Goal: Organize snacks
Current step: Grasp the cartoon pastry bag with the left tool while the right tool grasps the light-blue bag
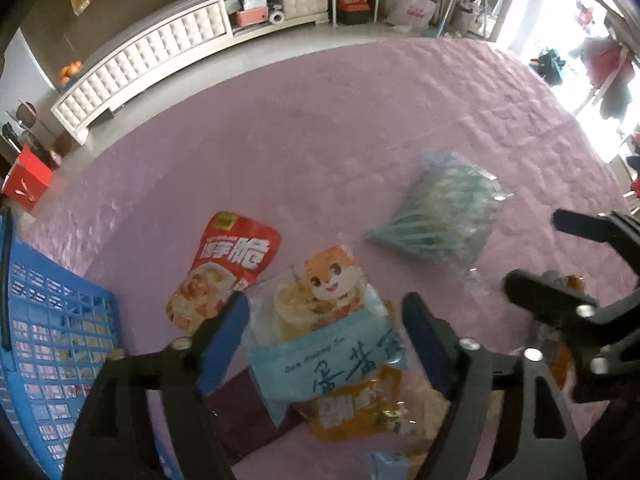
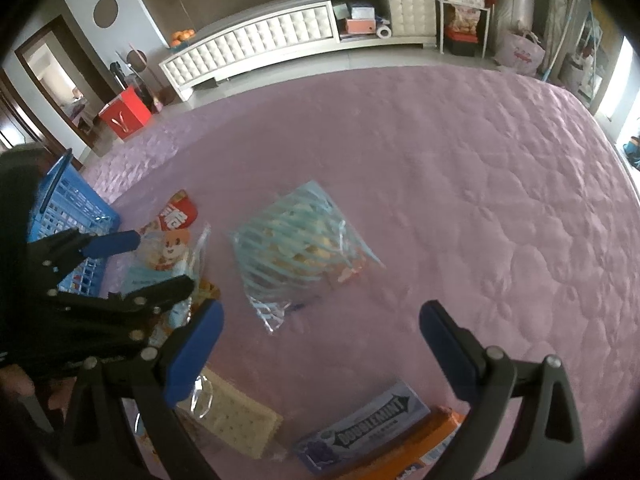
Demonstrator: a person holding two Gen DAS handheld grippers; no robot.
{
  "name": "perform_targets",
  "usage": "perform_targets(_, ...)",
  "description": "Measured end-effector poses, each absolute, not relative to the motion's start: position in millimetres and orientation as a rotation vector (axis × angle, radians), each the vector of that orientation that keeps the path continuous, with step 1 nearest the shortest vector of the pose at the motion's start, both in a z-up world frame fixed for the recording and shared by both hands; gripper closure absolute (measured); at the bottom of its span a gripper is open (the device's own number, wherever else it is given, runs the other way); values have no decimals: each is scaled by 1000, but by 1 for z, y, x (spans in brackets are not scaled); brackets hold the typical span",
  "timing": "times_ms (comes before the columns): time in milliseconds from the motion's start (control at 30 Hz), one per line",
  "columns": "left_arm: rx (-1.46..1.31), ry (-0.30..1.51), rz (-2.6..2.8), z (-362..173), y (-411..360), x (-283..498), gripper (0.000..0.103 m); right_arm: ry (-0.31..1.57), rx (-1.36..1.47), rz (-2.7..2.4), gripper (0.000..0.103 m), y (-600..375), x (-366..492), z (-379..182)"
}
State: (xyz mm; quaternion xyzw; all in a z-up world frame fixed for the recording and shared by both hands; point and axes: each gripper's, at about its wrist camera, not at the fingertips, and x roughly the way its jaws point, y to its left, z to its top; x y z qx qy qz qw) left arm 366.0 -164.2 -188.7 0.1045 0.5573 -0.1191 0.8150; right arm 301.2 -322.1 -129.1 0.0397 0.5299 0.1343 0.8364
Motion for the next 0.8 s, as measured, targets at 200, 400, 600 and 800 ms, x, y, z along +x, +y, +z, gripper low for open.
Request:
perform_targets(200,98,1216,-241,-204,-151,374,15,1131,72,273,3,-321,301,-131)
perform_targets(400,100,1197,-234,-205,-150,368,22,1143,45,257,3,-321,301,-131)
perform_targets(600,98,1195,-233,-206,-152,363,27,1122,-48,280,3,-308,307,-124)
perform_targets(800,27,1164,-243,-194,-140,350,31,1130,-143,329,3,-289,319,-124)
